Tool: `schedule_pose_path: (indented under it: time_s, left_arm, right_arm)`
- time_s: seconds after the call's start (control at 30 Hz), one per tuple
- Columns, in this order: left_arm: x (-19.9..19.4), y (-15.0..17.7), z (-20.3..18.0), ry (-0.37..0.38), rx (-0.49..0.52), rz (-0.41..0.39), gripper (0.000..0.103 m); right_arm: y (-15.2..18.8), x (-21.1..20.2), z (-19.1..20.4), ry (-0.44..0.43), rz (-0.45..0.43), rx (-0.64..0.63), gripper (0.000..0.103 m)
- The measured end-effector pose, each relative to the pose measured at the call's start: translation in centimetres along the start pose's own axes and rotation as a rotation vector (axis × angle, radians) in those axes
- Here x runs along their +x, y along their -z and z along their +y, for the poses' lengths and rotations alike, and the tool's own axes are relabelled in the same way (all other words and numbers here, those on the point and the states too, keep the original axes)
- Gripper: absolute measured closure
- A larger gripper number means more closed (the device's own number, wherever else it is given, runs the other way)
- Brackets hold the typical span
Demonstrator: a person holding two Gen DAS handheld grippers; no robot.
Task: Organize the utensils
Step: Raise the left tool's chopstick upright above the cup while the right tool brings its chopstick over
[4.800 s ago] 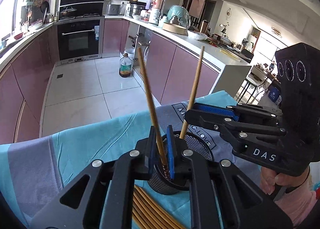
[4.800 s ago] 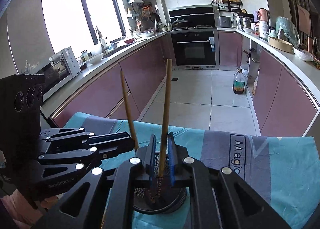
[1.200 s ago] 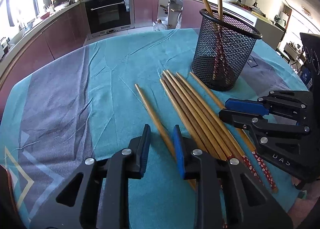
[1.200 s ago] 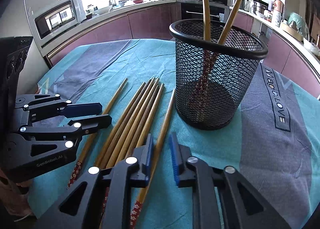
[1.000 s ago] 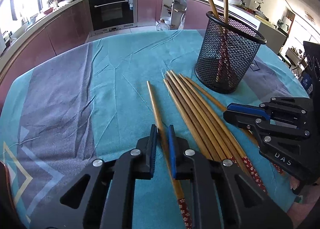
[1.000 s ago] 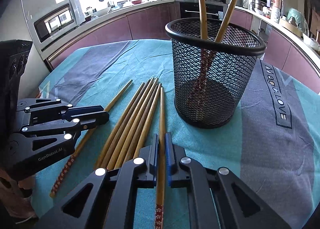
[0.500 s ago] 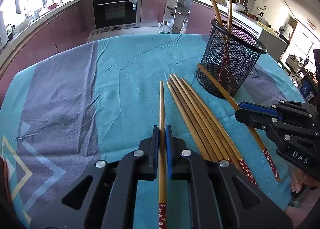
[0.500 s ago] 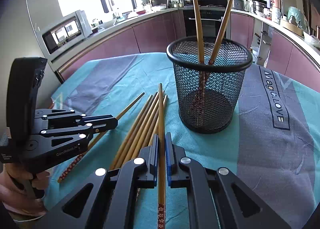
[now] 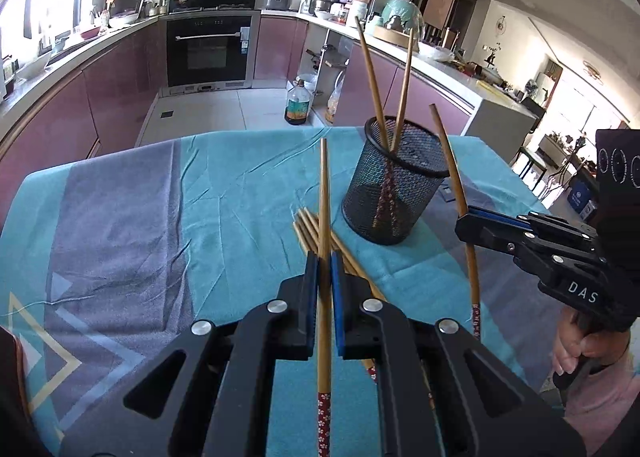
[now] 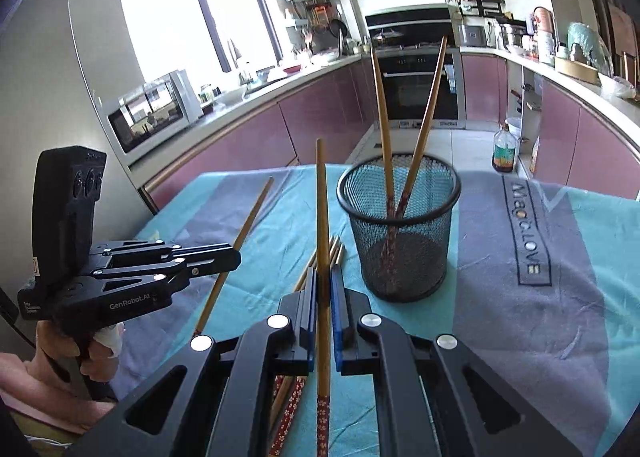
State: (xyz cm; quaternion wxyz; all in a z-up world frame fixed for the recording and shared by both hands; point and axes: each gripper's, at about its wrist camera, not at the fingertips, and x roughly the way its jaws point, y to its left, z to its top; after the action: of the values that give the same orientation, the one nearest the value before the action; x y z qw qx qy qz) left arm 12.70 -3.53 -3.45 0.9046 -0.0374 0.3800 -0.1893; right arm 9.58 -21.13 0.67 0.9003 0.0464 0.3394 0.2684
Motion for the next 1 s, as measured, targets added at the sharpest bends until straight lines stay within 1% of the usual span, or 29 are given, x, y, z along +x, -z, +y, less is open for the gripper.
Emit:
schedule_pose_path:
  time_s: [0.23,0.37,0.57,0.77,0.87,1.0]
  left_arm:
    - [-4.2,-2.4,-0.1,0.123,-0.011,-0.098,0.096]
    - [-6.2,-4.2,-0.6,0.170,-0.011,-0.166,0.096]
    - [-7.9,-7.0,-1.1,0.195,-0.005,-0.237,0.096]
    - [-8.3,-10.0,-2.6,0.193,0.017,-0.294,0.096]
    - [-8.1,-11.6,-3.0,0.193,0.023,-0.306,0.096]
    - [-7.8,-12.9,-4.1,0.182,0.042,-0.321,0.096]
  right_arm:
    - [-2.4,-3.2,-1.0,-0.009,-0.119,0.016,0.098]
    - [-3.9,-4.1,-1.4,-0.002,-0.167,0.010,0.098]
    - [-6.1,-5.0,-1.9,-0.003,-0.213,-0.008,0.098]
    - [-8.1,-6.0,-1.7,0.004,-0.257,-0.042,0.098]
    - [-8.9,-6.6,-1.7,0.016,-0.282,-0.059,0.098]
    - [-10.1,-6.9,-2.1,0.040,-0.306,-0.069,0.098]
